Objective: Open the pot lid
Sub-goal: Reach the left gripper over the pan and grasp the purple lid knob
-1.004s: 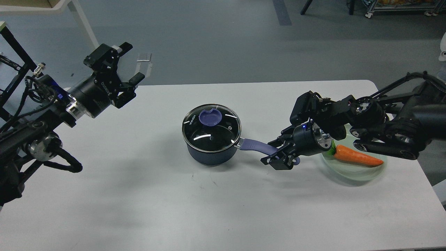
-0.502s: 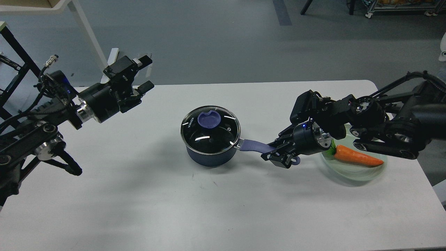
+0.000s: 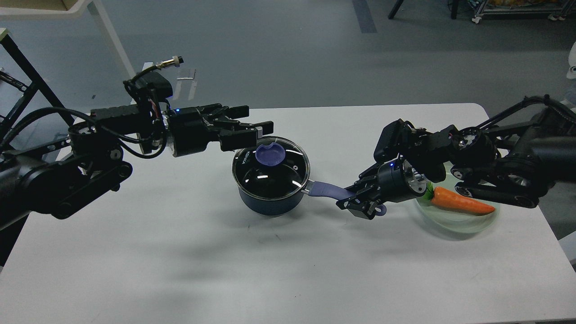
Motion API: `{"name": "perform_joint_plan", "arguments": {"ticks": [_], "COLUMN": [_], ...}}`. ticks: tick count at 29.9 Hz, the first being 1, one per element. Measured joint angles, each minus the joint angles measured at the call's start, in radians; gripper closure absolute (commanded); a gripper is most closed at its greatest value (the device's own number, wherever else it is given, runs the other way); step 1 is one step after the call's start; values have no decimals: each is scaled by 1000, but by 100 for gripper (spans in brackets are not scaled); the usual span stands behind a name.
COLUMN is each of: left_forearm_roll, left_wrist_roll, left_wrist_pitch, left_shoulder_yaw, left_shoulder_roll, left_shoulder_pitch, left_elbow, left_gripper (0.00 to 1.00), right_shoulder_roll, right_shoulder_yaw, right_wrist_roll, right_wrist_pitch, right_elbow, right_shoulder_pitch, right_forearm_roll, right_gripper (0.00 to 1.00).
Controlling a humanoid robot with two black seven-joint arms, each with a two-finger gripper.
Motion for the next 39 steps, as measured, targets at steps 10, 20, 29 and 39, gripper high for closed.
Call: {"name": "perform_joint_plan", "arguments": {"ticks": [10,20,29,39], "left_forearm_roll": [110,124,125,124], "left_wrist_roll": [0,1,1,0], "left_wrist_pitch": [143,170,187,188], "left_shoulder_yaw": [187,214,238,249], "left_shoulder_roll": [-86,-165,-182,-180], "left_shoulder_pitch": [-50,-39,-27,-22], "left_elbow": [108,237,272,269], "left_gripper": [1,1,38,75], "right_shoulder_roll": [1,0,-2,-1], "right_shoulder_yaw": [0,0,0,0], "right_wrist_roll": [0,0,0,-1], "right_wrist_pitch": [1,1,1,2], "right_elbow": [7,10,14,14], "right_shoulder_pitch": [0,0,0,1], "right_forearm_roll": [1,3,5,7], "right_gripper": [73,72,72,72]}}
